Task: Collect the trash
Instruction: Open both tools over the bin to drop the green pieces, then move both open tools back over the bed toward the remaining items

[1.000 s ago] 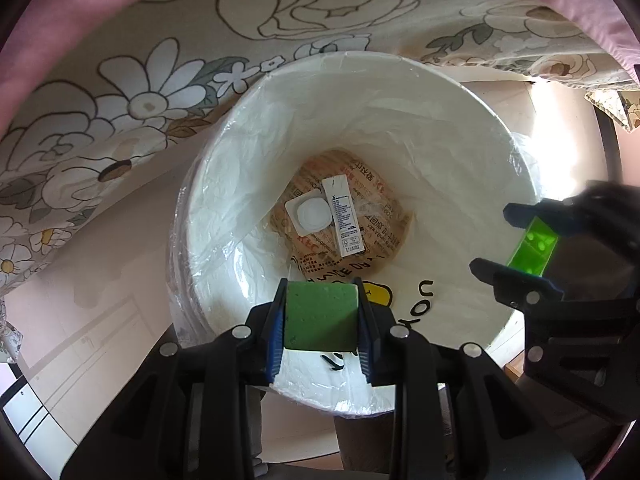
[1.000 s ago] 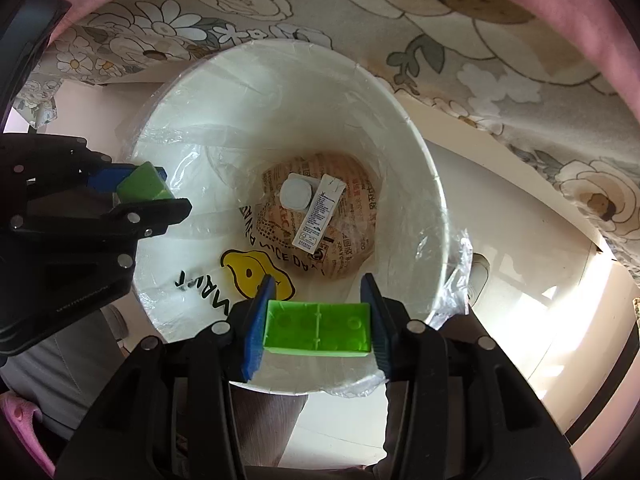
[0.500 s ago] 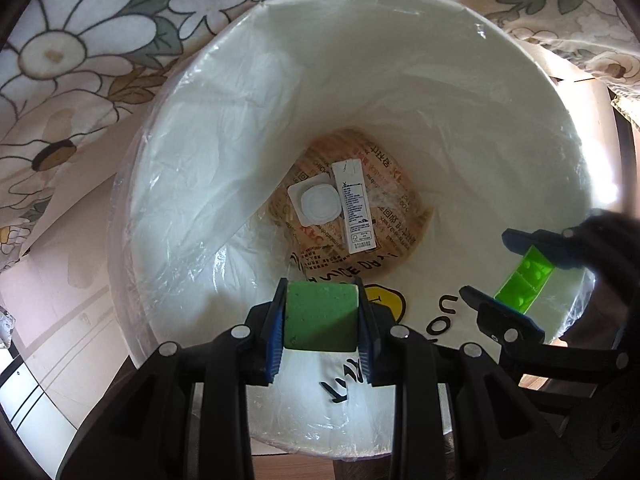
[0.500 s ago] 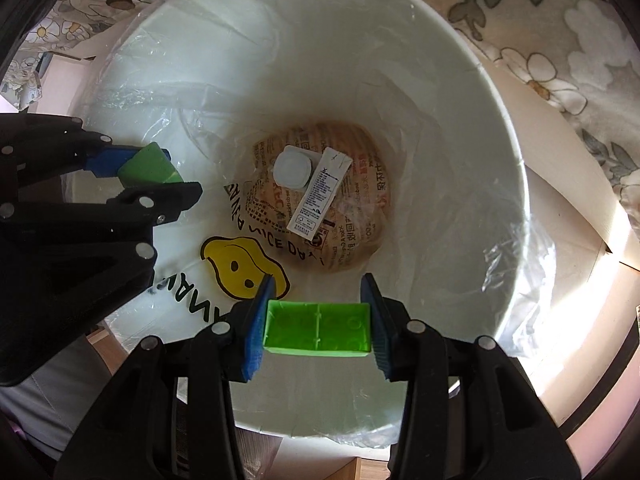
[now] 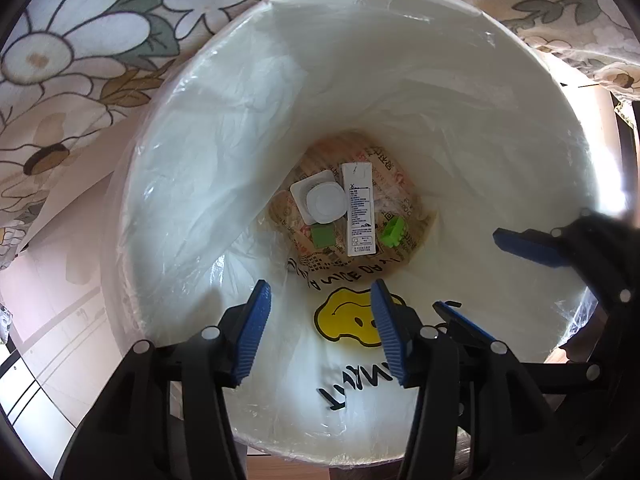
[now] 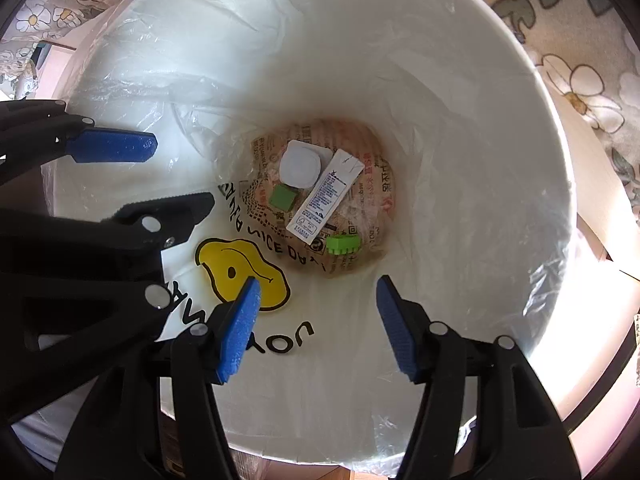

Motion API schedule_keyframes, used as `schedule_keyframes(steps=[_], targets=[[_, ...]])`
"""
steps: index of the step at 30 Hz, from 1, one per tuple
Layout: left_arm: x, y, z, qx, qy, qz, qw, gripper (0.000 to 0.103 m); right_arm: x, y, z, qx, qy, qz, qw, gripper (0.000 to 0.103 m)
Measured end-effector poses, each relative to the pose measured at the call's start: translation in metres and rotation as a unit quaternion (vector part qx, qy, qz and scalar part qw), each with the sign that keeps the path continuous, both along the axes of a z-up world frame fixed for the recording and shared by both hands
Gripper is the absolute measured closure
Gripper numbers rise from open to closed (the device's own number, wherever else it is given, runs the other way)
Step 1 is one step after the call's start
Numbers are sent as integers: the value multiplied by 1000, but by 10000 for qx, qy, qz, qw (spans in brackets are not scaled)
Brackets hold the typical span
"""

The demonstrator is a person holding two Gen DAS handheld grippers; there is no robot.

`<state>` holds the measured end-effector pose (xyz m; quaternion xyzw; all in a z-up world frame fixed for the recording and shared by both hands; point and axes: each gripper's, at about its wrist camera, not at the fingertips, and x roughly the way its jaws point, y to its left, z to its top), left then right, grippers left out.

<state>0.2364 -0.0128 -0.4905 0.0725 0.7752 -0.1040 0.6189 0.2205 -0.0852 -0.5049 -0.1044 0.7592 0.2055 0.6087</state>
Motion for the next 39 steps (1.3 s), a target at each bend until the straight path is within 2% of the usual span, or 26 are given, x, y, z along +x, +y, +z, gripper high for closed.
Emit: schedule_keyframes(steps=[9, 15, 17, 22, 29, 32, 34, 39], targets=[[-6, 4, 8, 42, -58, -42, 10000, 48, -2, -1, 1, 117, -123, -87, 9998, 42], [-11, 10, 16, 56, -50, 103, 9999, 47, -9, -3, 9, 17, -232, -82, 9997, 42], [-14, 11, 25, 104, -138, 104, 9998, 47, -13, -4, 17, -39, -312, -12, 9995, 42], [-27, 13, 53, -84, -181, 120, 9997, 46, -27, -12, 50, -106, -580, 138, 9982, 42], [-42, 12, 123, -256, -666, 28, 9974, 42, -40, -39, 115, -240, -1037, 216, 9941, 42], [-46, 8, 167, -302, -1036, -92, 9941, 34, -43, -49, 152, -304, -1370, 312, 9896, 41], [-47, 3, 198, -291, -1300, -272, 9907, 31, -44, -55, 179, -368, -1662, 362, 9847, 34], [-43, 1, 275, -328, -2054, -464, 9770, 14, -38, -74, 248, -396, -2287, 364, 9720, 30]])
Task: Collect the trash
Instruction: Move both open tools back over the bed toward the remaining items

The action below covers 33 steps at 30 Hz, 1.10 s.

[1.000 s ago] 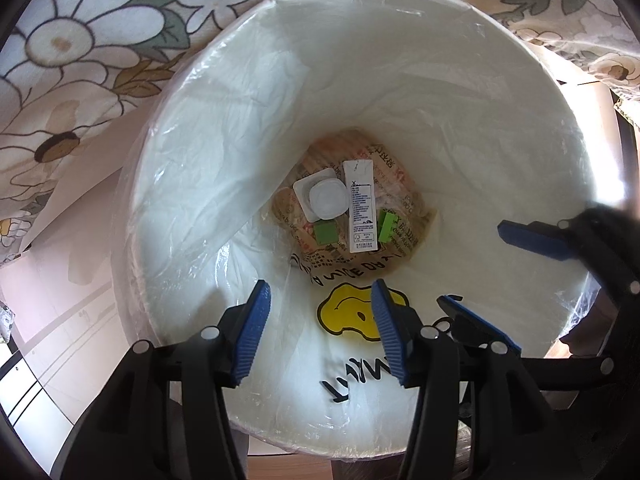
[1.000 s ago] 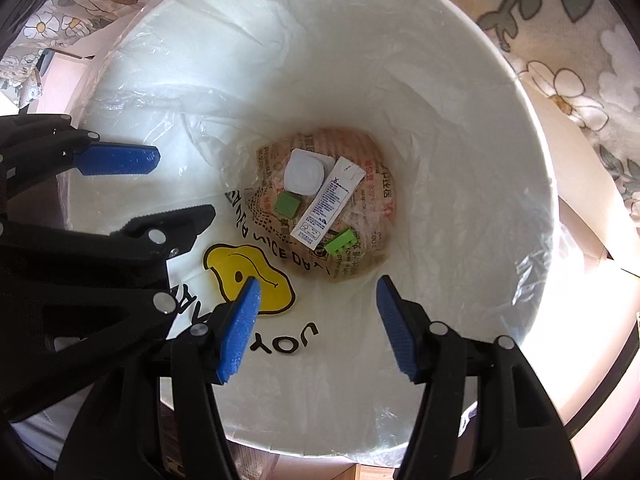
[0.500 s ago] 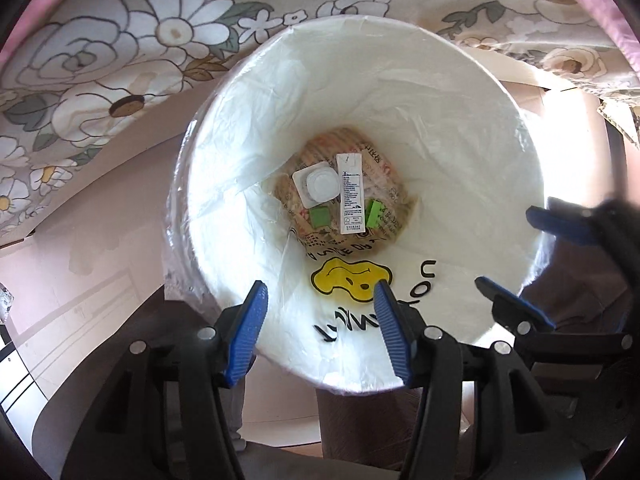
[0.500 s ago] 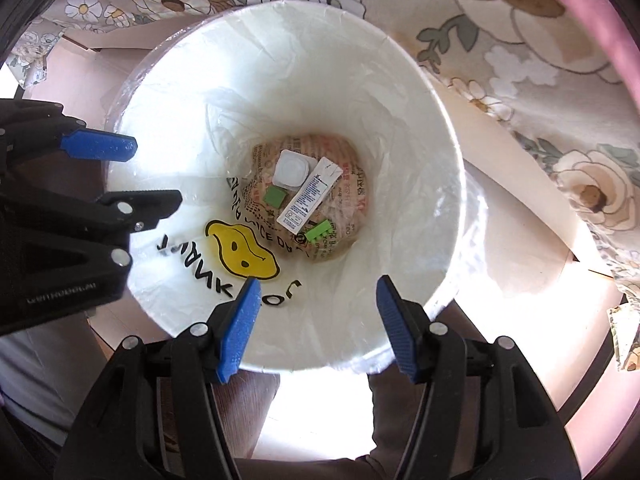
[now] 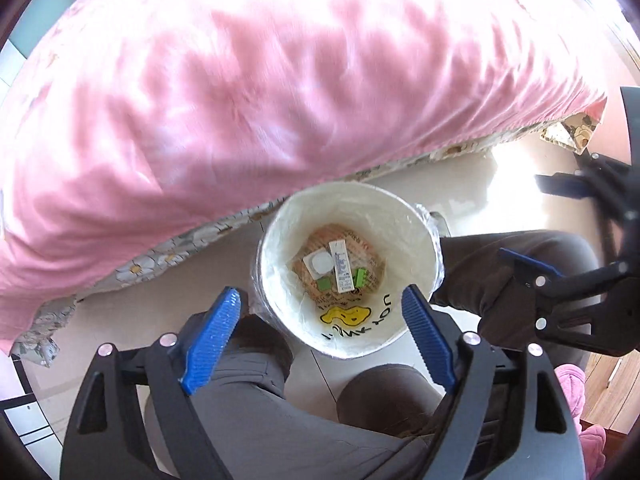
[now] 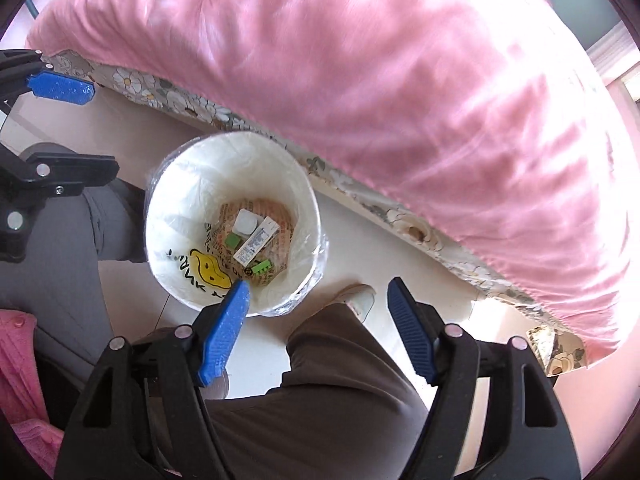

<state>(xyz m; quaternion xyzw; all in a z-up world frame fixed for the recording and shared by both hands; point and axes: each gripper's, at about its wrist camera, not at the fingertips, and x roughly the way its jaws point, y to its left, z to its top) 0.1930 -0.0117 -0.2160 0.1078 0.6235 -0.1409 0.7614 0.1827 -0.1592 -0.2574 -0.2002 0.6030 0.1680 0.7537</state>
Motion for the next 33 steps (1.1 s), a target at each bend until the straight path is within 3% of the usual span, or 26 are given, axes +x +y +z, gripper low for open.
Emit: schedule_keyframes(steps=[6, 12, 20, 26, 33], targets=[[17, 7, 74, -152, -503, 47, 9986, 12, 18, -15, 78, 78, -729, -3, 9973, 26], [46, 9, 134, 100, -1192, 15, 9928, 11, 52, -31, 156, 130, -1394, -24, 9901, 26], [116, 10, 173, 192, -1564, 104, 9874, 11, 123, -48, 240, 319, -2125, -148, 9765, 22], [176, 0, 169, 212, -1510, 180, 9881, 11, 195, -46, 260, 337, -2316, -192, 9720, 22], [241, -16, 141, 384, -1472, 42, 9883, 11, 290, -43, 234, 311, -2112, -329, 9764, 22]])
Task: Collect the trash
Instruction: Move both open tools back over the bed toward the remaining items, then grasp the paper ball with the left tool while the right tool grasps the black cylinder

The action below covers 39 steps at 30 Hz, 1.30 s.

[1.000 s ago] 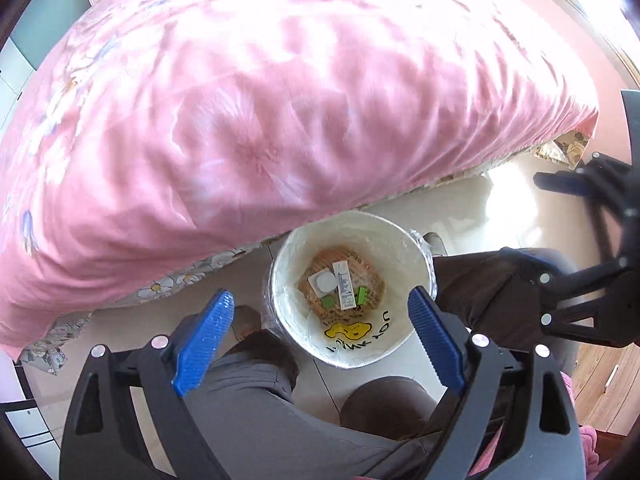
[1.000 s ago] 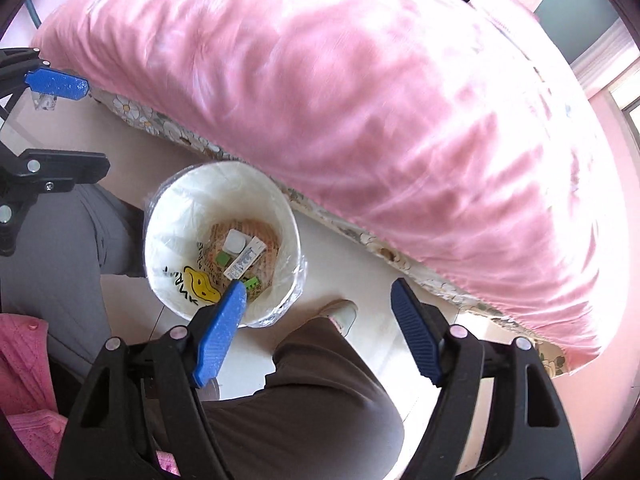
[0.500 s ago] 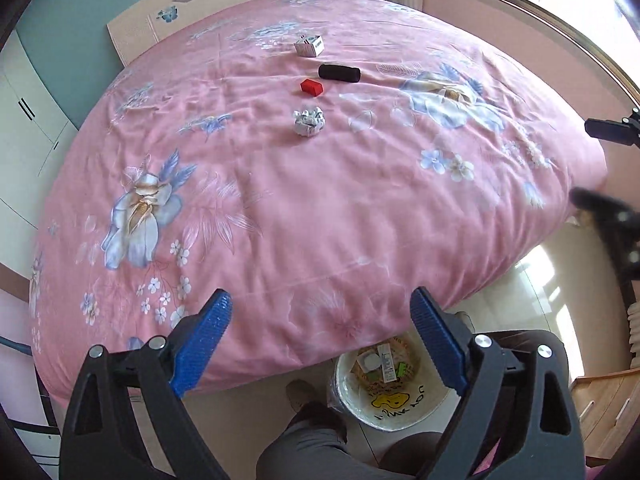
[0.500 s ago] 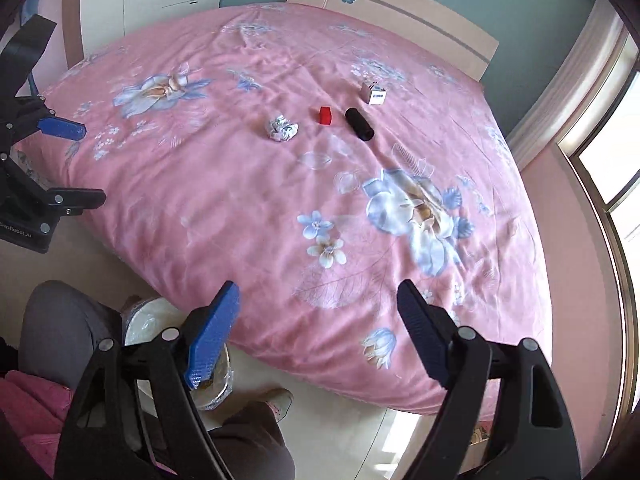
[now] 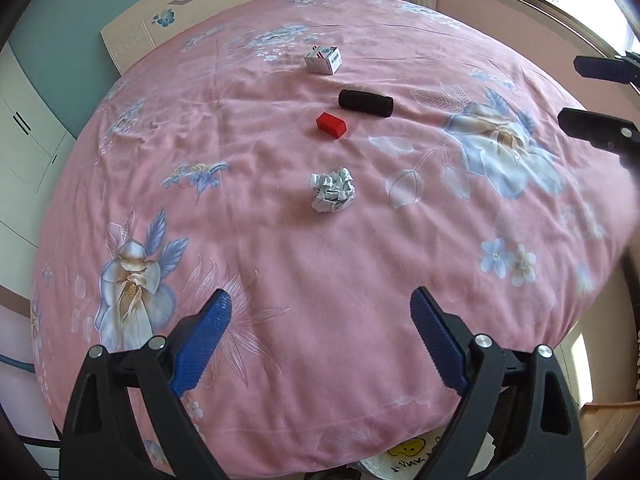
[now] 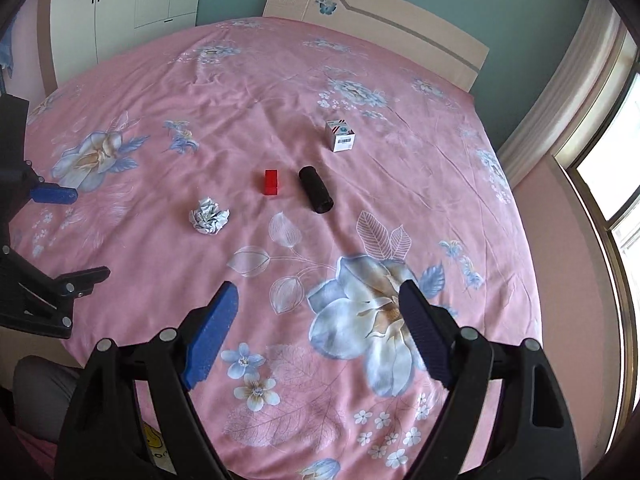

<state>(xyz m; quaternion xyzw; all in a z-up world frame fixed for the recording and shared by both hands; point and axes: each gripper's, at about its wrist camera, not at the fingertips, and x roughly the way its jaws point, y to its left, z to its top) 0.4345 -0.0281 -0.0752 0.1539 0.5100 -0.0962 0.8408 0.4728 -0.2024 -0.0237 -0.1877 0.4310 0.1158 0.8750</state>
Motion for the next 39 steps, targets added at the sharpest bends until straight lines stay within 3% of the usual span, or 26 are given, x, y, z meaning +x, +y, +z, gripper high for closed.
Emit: schedule_keyframes(steps=[7, 12, 20, 21, 22, 24, 26, 27, 28, 29, 31, 39], targets=[[58, -13, -46, -10, 309, -50, 9995, 11, 87, 9, -60, -121, 267, -35, 9996, 22], [96, -19, -74, 107, 299, -56, 9995, 11, 145, 21, -104, -313, 336, 20, 9989, 22], [140, -20, -102, -56, 322, 112, 9994, 11, 228, 36, -162, -359, 609, 79, 9975, 22], [143, -20, -106, -101, 358, 160, 9992, 14, 235, 37, -167, -336, 677, 79, 9971, 22], [146, -19, -109, -121, 422, 213, 9988, 30, 241, 37, -172, -360, 704, 69, 9968, 22], [151, -19, -116, -282, 610, 225, 9975, 43, 252, 40, -182, -324, 841, 105, 9959, 33], [154, -20, -116, -326, 536, 213, 9978, 46, 257, 42, -189, -108, 1003, 164, 9948, 47], [155, -20, -115, -366, 522, 197, 9978, 54, 258, 43, -190, -51, 1027, 171, 9946, 50], [156, -21, -116, -431, 521, 200, 9975, 63, 258, 44, -190, 6, 1054, 190, 9942, 60], [157, -21, -115, -457, 530, 205, 9973, 64, 258, 46, -190, 55, 1076, 213, 9939, 63], [156, -21, -114, -491, 549, 186, 9971, 68, 256, 48, -188, 45, 1058, 174, 9942, 64], [139, -20, -87, -475, 476, 199, 9975, 68, 225, 39, -155, 46, 890, 95, 9960, 65]])
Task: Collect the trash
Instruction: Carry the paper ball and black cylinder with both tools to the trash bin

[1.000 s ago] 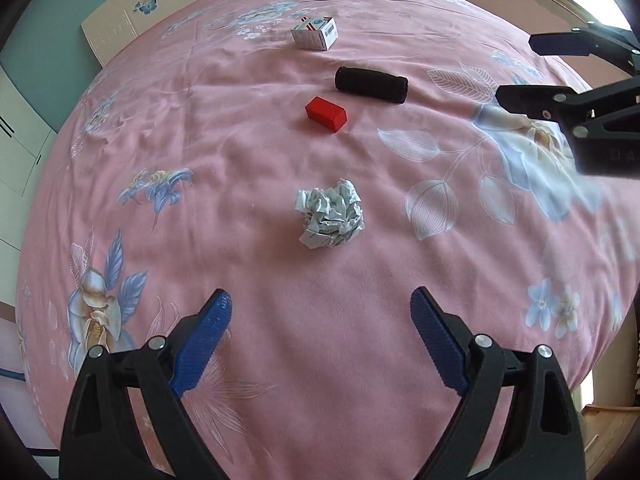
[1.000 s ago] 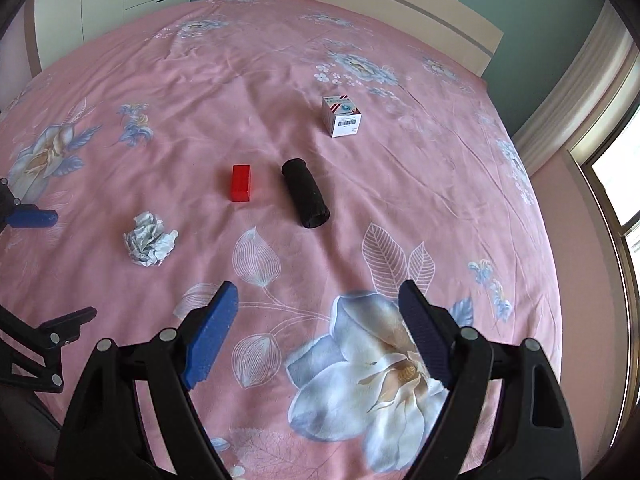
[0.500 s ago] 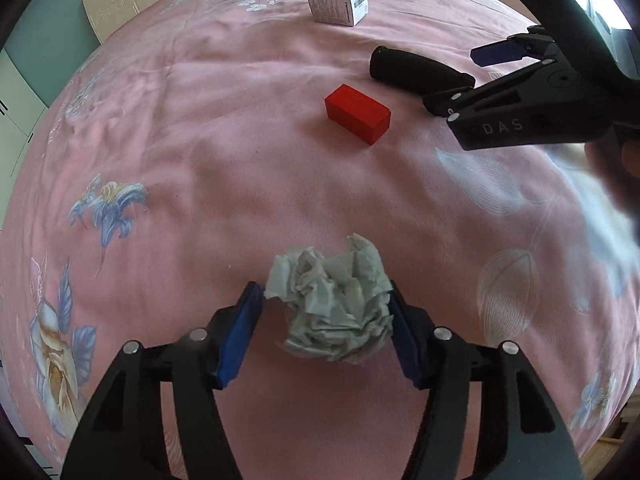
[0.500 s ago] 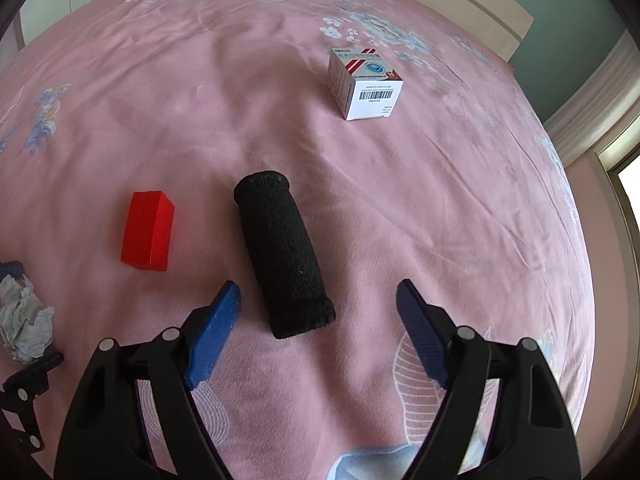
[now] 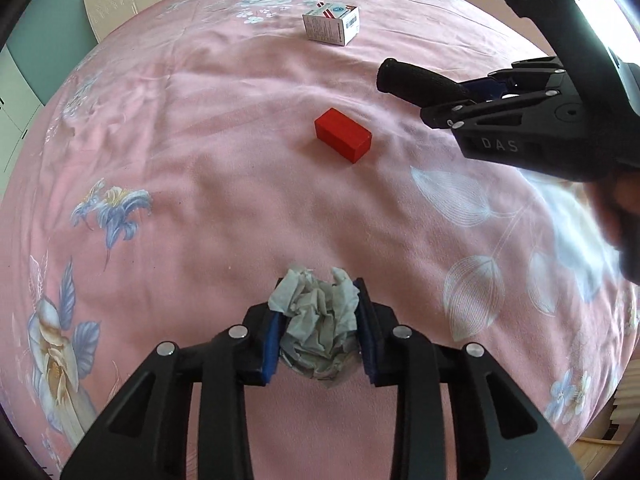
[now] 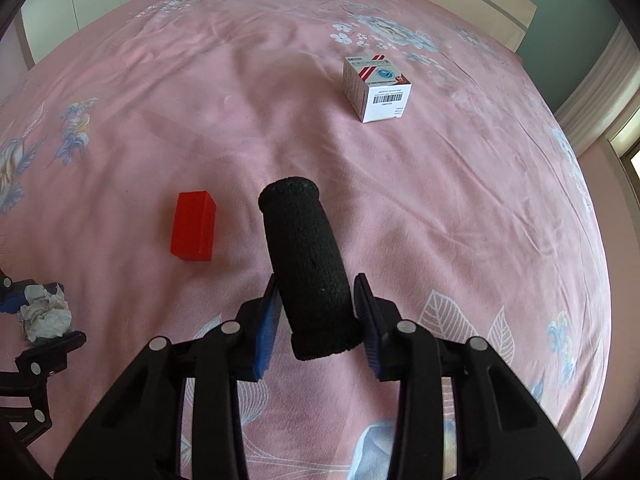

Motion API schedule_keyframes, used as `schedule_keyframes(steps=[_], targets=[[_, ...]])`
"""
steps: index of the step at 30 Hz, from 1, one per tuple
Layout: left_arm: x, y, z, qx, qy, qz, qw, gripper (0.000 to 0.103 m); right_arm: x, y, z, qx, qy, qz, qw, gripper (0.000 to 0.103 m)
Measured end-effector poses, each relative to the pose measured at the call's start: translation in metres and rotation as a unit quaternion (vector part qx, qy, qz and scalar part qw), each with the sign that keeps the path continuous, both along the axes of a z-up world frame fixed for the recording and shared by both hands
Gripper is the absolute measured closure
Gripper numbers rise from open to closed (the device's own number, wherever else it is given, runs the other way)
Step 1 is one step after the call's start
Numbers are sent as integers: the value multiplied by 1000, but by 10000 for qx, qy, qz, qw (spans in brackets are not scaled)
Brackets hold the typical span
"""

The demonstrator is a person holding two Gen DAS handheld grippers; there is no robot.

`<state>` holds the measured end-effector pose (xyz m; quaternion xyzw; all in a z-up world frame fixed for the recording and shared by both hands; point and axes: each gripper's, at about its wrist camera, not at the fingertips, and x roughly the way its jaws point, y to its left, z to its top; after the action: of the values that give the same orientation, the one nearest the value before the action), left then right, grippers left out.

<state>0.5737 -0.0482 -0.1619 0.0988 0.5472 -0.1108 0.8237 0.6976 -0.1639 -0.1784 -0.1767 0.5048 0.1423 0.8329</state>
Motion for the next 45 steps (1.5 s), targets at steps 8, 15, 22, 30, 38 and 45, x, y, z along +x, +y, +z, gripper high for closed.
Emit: schedule_keyframes(steps=[8, 15, 22, 30, 38, 45], targets=[[-38, 7, 76, 90, -467, 122, 9988, 68, -51, -13, 87, -62, -513, -104, 9986, 65], [-89, 12, 165, 165, -1133, 165, 9933, 68, -119, -16, 187, 42, -1096, -146, 9939, 65], [-157, 14, 242, 175, -1675, 141, 9856, 68, -204, -18, 274, 210, -1621, -107, 9865, 65], [-240, 16, 306, 247, -2202, 72, 9751, 68, -312, -21, 342, 332, -2015, 61, 9789, 65], [-322, 25, 339, 328, -2609, -70, 9648, 68, -413, -22, 367, 241, -2236, 233, 9741, 65], [-374, 29, 320, 482, -2645, -311, 9627, 68, -484, -24, 345, 25, -2222, 379, 9743, 65]])
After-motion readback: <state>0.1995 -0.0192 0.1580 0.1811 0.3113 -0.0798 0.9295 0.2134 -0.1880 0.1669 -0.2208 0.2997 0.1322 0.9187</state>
